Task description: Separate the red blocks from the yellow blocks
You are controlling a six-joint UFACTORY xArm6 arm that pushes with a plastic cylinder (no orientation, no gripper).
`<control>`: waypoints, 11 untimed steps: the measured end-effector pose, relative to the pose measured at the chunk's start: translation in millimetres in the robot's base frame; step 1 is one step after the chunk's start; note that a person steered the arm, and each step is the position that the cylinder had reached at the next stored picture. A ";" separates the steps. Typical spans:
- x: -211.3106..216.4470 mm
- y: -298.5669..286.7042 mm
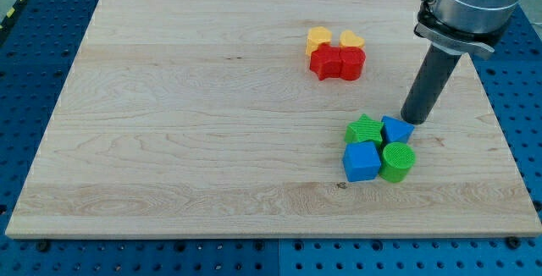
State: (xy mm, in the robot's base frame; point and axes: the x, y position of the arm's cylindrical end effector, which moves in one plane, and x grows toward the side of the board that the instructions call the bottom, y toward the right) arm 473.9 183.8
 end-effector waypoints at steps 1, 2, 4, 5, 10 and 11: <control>0.0 0.0; -7.0 0.0; -31.4 18.2; -61.4 17.2; -89.4 -104.9; -90.6 -146.6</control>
